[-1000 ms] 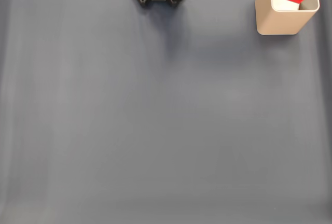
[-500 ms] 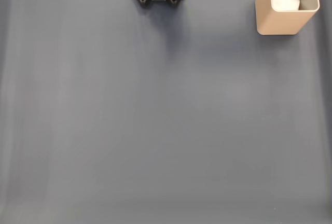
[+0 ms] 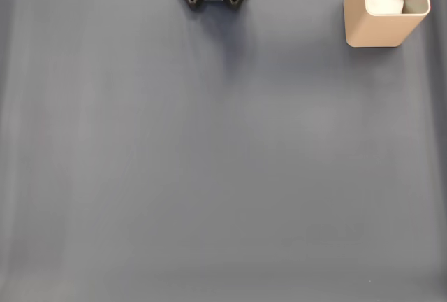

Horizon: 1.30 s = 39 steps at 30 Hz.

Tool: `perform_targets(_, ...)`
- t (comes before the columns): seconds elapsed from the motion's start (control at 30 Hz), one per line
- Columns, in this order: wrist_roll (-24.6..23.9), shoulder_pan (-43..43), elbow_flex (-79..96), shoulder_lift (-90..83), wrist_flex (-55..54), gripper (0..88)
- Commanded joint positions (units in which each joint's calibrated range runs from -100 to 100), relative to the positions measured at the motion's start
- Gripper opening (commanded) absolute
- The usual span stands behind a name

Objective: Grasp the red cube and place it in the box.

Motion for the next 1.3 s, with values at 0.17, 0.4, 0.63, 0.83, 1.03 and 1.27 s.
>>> perform_targets(0.17, -0.7, 0.0, 0.6, -4.3, 0.0, 1.4)
perform_targets(0.4, -1.2, 0.0, 1.1, -4.9, 0.0, 1.6)
perform_targets(0.63, -2.5, 0.1, 0.5, -5.0, -1.0, 3.2)
perform_targets(0.83, -2.6, 0.1, 0.6, -4.8, -1.0, 3.2)
perform_targets(1.03, -3.0, 1.0, 0.3, -4.8, -2.3, 33.8)
perform_targets(1.27, -1.4, 1.4, 0.3, -4.9, -2.1, 40.6)
